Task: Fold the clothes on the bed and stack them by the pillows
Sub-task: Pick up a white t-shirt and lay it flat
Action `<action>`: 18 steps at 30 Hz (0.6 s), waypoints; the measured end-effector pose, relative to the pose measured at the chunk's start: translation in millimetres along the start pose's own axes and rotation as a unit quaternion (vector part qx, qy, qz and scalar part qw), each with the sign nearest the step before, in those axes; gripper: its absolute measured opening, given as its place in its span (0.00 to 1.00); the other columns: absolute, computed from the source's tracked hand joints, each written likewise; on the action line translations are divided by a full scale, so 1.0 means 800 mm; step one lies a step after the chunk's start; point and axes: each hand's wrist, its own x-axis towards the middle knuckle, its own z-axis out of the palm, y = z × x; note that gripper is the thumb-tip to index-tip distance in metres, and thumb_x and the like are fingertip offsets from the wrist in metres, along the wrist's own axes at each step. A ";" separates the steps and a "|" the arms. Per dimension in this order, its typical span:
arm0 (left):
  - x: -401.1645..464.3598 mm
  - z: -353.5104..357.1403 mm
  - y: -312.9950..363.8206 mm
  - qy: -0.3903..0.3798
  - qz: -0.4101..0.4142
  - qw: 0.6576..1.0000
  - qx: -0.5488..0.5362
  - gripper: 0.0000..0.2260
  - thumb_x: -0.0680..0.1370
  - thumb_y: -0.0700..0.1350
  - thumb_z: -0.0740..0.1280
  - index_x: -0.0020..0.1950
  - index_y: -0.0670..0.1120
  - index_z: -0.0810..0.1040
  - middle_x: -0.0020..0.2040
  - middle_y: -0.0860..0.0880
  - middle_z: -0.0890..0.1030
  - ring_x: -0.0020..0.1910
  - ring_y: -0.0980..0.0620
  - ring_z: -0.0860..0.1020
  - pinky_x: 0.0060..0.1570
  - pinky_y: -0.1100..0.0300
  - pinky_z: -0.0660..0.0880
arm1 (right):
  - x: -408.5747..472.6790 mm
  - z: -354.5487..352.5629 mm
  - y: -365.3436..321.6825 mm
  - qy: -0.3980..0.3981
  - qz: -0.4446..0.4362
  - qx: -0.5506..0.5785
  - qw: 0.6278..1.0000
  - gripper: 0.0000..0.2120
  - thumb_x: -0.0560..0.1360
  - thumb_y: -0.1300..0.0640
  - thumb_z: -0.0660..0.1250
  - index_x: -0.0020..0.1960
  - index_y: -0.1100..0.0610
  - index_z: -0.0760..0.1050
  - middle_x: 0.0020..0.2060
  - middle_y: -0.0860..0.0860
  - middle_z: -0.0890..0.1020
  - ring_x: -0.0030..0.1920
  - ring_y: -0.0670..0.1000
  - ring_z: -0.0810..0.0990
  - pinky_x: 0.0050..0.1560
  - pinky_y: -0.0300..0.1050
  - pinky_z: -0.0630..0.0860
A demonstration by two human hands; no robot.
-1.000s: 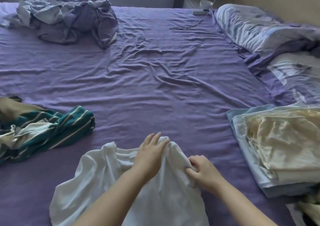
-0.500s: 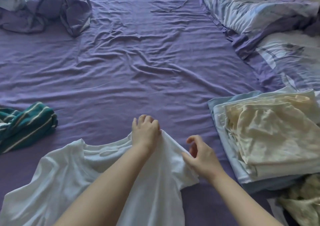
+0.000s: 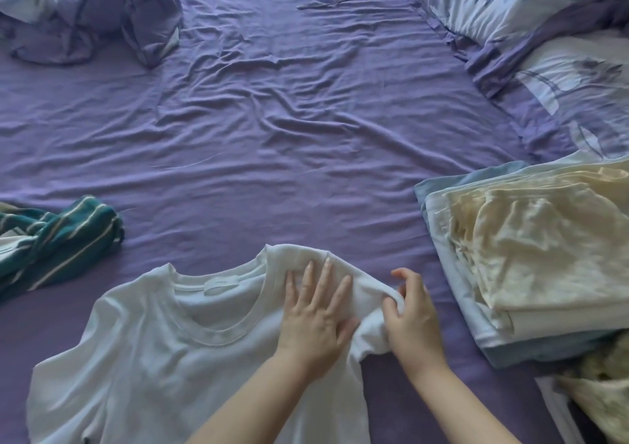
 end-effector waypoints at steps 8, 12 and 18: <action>-0.003 -0.014 -0.059 0.003 -0.054 0.999 0.005 0.29 0.76 0.68 0.41 0.73 0.60 0.35 0.78 0.51 0.39 0.72 0.52 0.28 0.70 0.48 0.29 | -0.010 0.001 -0.019 0.009 -0.143 -0.255 0.956 0.25 0.60 0.62 0.78 0.57 0.61 0.78 0.53 0.58 0.80 0.52 0.61 0.80 0.47 0.55 0.75; -0.034 -0.035 -0.100 0.022 -0.124 0.992 -0.008 0.26 0.81 0.61 0.46 0.77 0.56 0.46 0.79 0.50 0.47 0.77 0.49 0.40 0.72 0.48 0.36 | -0.017 0.038 -0.062 -0.084 -0.284 -0.218 0.930 0.20 0.61 0.61 0.79 0.51 0.58 0.81 0.49 0.54 0.82 0.50 0.56 0.82 0.48 0.53 0.77; -0.043 -0.074 -0.200 0.051 -0.313 0.948 -0.020 0.23 0.82 0.51 0.51 0.77 0.51 0.52 0.77 0.50 0.55 0.77 0.50 0.49 0.74 0.48 0.44 | 0.022 0.123 -0.125 -0.164 -0.279 -0.208 0.923 0.19 0.81 0.58 0.56 0.71 0.54 0.65 0.71 0.50 0.67 0.72 0.50 0.63 0.71 0.51 0.56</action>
